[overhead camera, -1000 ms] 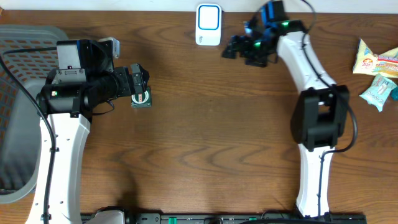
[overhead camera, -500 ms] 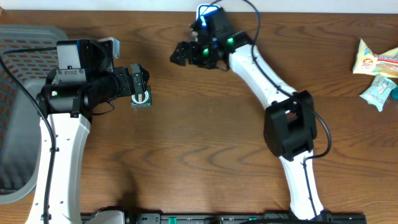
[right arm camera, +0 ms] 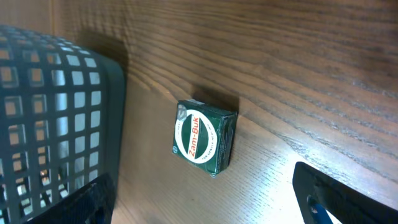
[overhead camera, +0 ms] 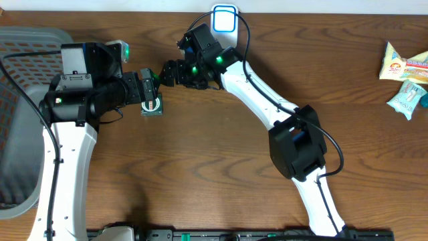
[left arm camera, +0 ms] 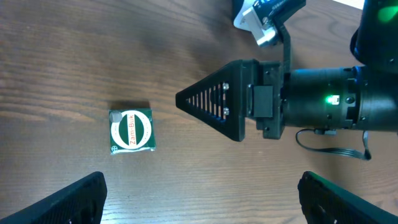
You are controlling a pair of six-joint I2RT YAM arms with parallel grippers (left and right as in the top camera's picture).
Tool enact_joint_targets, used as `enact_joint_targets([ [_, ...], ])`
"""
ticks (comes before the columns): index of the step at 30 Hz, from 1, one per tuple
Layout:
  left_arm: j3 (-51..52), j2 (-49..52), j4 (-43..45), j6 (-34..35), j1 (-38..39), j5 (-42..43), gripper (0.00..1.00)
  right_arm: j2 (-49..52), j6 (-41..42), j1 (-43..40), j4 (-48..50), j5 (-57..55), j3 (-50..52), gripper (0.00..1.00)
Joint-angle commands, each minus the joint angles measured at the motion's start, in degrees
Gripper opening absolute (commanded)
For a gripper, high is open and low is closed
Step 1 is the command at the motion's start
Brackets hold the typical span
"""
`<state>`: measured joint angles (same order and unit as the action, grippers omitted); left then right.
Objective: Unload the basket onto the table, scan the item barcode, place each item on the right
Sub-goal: 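Move the right gripper left to the green Zam-Buk tin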
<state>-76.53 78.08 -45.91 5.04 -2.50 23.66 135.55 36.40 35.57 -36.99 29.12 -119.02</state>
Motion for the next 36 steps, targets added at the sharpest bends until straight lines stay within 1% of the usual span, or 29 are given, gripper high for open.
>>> enact_joint_targets([
  [1,-0.09,0.15,0.04,-0.74,0.07,-0.42,0.98,0.59,3.69,1.05,0.33,-2.25,1.95,0.86],
  [6,-0.09,0.15,0.04,-0.74,0.07,-0.42,0.97,0.59,5.16,1.95,3.78,-2.21,5.64,0.85],
  [13,-0.09,0.15,0.04,-0.74,0.07,-0.42,0.98,0.59,6.27,3.56,9.77,0.17,10.75,0.77],
  [19,-0.09,0.15,0.07,-0.74,0.07,-0.42,0.98,0.59,6.88,5.46,13.0,-0.09,11.13,0.75],
  [23,-0.09,0.15,0.04,-0.74,0.07,-0.42,0.97,0.59,7.98,6.1,13.22,-1.2,11.17,0.73],
  [29,-0.09,0.15,0.04,-0.74,0.07,-0.42,0.98,0.59,9.9,7.39,13.25,-6.21,11.19,0.74],
  [36,-0.09,0.15,0.04,-0.74,0.07,-0.42,0.98,0.7,9.88,7.65,13.75,-8.37,11.26,0.74],
])
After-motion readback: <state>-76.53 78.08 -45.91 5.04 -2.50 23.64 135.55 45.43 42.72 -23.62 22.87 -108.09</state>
